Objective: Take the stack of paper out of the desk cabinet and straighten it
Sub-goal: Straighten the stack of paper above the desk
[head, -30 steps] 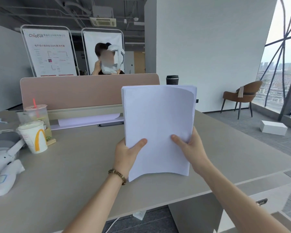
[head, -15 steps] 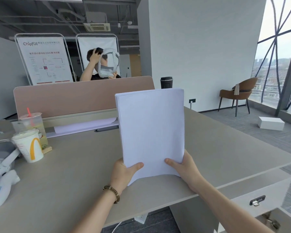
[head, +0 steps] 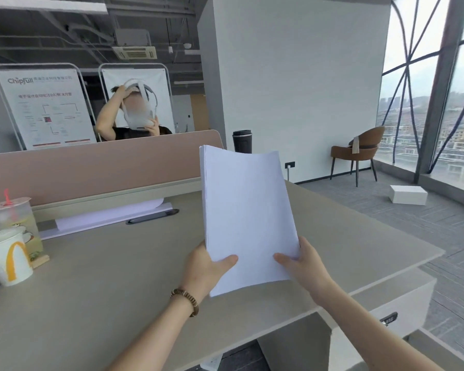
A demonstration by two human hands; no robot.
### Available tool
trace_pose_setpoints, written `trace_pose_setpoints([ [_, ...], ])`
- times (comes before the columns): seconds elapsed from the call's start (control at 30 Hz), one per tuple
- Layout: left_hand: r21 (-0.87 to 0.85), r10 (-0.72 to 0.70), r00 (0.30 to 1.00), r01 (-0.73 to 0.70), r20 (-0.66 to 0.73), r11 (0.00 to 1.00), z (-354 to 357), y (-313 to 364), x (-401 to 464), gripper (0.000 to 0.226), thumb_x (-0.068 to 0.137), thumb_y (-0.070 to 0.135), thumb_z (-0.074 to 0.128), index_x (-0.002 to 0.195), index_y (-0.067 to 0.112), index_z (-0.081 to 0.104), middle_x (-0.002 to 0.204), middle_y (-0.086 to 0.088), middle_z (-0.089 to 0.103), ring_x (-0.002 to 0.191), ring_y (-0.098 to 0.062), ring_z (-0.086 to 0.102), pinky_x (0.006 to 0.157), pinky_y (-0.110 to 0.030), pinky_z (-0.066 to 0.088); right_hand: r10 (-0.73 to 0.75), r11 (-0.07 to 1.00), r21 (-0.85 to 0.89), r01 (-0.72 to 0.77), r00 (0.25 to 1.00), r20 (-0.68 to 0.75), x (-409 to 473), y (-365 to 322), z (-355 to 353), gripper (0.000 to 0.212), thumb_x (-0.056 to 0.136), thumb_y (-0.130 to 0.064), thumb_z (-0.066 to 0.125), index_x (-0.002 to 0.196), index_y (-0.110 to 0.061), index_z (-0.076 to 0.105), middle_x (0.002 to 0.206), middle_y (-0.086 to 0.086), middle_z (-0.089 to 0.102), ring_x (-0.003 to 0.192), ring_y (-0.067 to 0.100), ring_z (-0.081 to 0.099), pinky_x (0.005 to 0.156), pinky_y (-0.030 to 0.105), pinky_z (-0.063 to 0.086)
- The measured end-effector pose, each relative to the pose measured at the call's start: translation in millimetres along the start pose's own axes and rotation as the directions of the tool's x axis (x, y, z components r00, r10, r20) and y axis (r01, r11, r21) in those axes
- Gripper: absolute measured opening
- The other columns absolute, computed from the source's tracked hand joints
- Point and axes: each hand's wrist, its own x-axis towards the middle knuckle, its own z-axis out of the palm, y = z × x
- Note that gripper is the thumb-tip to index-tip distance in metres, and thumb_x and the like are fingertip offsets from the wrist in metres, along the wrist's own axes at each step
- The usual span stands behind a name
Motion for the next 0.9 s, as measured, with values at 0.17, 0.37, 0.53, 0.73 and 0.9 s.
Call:
trace_pose_setpoints([
  [0.17,-0.077,-0.044,0.998,0.047,0.035,0.996,56.7,21.9,27.4,0.051,0.067,0.028,0.084,0.11,0.024,0.057,0.1,0.016,0.068,0.091,-0.005,0.066,0.078,-0.023,0.05,-0.047,0.995,-0.084,0.048,0.999,0.012,36.6,-10.3,-58.5,0.045,0.085,-0.006,0.073,0.123,-0.017,0.052,0.112,0.003,0.069,0.096,0.021,0.07,0.074,0.035,0.058],
  [0.37,-0.078,-0.148,0.987,0.153,0.061,0.985,123.0,16.7,63.7,0.045,0.07,0.026,0.081,0.108,0.017,0.057,0.097,0.01,0.068,0.08,-0.008,0.063,0.058,-0.017,0.044,-0.008,0.975,-0.22,0.019,0.999,0.048,93.3,1.5,-101.1,0.05,0.08,-0.003,0.078,0.125,-0.013,0.06,0.106,0.001,0.07,0.086,0.01,0.067,0.063,0.019,0.053],
  [0.53,-0.01,-0.184,0.983,0.184,0.018,0.983,162.3,15.4,96.1,0.032,0.078,0.023,0.07,0.099,0.007,0.05,0.087,-0.001,0.06,0.064,-0.011,0.057,0.032,-0.016,0.035,0.014,0.954,-0.298,-0.008,1.0,0.017,139.3,19.3,-119.6,0.049,0.079,-0.002,0.077,0.124,-0.012,0.062,0.111,0.01,0.07,0.097,0.026,0.067,0.085,0.04,0.053],
  [0.73,0.224,-0.133,0.987,0.111,0.087,0.968,190.7,7.5,147.2,0.033,0.08,0.035,0.066,0.091,0.013,0.044,0.084,0.0,0.054,0.082,-0.028,0.06,0.062,-0.03,0.042,0.033,0.925,-0.379,-0.022,0.999,0.024,187.1,37.9,-133.5,0.047,0.076,-0.008,0.081,0.119,-0.01,0.065,0.111,0.011,0.072,0.104,0.03,0.068,0.097,0.049,0.054],
  [0.9,0.336,-0.077,0.985,0.021,0.155,0.942,206.0,4.8,177.8,0.045,0.077,0.045,0.063,0.1,0.012,0.044,0.113,-0.009,0.059,0.103,-0.033,0.058,0.086,-0.042,0.051,0.063,0.91,-0.414,-0.033,0.996,0.059,214.7,40.5,-139.6,0.026,0.078,0.0,0.076,0.103,0.0,0.067,0.089,0.007,0.065,0.082,0.024,0.058,0.073,0.034,0.045],
])
